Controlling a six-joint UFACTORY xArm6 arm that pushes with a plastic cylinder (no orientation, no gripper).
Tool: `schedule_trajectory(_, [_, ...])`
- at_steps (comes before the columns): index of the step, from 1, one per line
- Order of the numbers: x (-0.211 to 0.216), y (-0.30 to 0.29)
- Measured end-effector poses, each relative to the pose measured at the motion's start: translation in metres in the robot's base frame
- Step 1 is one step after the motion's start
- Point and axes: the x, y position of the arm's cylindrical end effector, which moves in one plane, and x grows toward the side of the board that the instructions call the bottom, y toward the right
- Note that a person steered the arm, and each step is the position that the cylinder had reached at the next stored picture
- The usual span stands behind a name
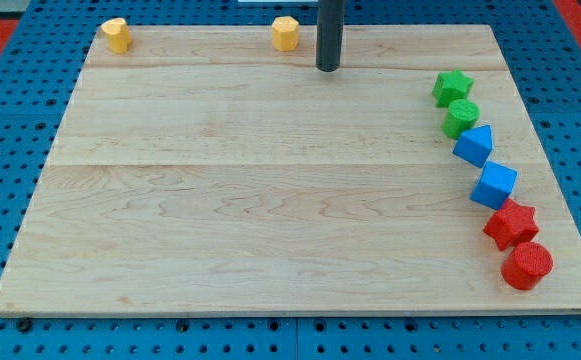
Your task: Point your arm towards bottom center
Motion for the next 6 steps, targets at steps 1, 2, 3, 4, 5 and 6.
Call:
schedule_trajectory(1, [0.0,0.001])
schedule_trajectory(2, [0.0,0.003])
schedule_trajectory(3, [0.0,0.03])
schedule_trajectory(4, [0.0,0.038])
schedule_trajectory(5, [0.017,0.034])
schedule_trajectory(6, [0.031,0.003])
